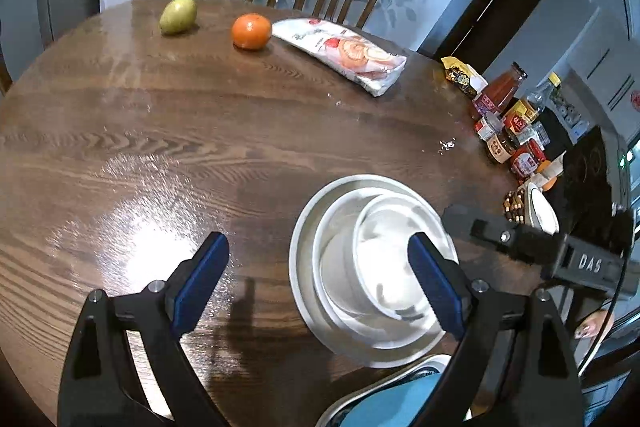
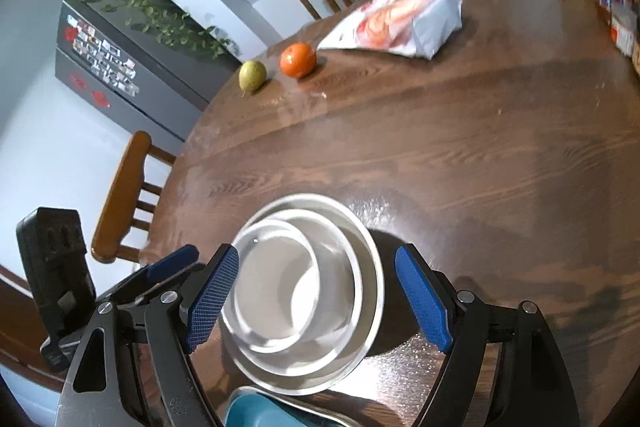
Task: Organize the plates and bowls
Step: 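Close both grippers on the rim of the plate-and-bowl stack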
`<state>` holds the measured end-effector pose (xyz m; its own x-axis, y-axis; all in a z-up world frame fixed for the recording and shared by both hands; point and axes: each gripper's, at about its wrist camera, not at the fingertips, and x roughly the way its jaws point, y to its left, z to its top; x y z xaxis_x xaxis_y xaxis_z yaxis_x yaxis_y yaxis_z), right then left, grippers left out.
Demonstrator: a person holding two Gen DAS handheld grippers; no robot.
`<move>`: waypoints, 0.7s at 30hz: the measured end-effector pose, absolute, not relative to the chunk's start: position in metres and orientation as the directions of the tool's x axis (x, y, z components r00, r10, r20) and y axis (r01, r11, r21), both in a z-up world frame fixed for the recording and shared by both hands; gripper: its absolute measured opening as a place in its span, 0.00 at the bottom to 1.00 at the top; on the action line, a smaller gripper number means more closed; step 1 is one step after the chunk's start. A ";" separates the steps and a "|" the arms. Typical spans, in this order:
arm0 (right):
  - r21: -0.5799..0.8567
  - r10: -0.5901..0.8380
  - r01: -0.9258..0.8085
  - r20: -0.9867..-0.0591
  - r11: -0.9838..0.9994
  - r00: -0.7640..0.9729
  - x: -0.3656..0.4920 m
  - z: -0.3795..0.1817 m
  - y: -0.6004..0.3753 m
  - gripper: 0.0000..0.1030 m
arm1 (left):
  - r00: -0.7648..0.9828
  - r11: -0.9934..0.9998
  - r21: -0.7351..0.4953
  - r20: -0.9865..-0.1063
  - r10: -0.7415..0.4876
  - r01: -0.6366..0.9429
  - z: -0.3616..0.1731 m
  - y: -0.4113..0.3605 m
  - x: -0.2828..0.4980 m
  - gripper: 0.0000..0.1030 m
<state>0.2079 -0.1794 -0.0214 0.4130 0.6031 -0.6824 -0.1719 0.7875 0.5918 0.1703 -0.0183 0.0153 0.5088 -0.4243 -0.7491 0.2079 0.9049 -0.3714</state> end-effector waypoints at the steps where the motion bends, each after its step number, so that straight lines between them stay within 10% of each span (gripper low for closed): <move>1: 0.595 0.604 -0.166 -0.686 0.786 0.406 0.209 -0.026 -0.178 0.79 | 0.491 0.900 -0.385 -0.756 -0.434 0.202 0.010 -0.018 0.173 0.88; 21: 0.565 0.563 -0.117 -0.734 0.817 0.380 0.210 -0.052 -0.168 0.67 | 0.397 0.872 -0.454 -0.777 -0.488 0.184 -0.024 -0.029 0.179 0.87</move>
